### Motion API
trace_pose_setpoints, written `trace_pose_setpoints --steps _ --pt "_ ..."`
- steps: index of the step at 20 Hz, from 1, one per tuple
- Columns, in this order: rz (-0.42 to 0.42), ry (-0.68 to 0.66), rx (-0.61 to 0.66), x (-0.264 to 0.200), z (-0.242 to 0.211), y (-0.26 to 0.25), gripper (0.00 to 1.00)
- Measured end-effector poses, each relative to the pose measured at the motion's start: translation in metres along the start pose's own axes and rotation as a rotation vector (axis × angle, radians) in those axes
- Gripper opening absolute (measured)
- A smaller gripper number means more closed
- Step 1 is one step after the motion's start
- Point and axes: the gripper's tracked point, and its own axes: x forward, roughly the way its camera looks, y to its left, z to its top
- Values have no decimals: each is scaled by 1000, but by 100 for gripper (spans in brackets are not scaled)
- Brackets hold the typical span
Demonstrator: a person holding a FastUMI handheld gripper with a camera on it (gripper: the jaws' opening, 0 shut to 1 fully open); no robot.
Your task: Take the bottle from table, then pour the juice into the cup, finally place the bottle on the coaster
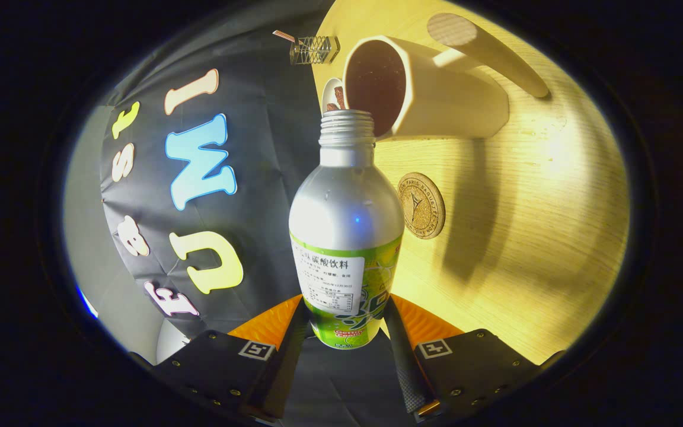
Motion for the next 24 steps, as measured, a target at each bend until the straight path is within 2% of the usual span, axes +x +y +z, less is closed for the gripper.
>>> trace_pose_setpoints --steps 24 --pt "25 5 137 1 6 27 73"
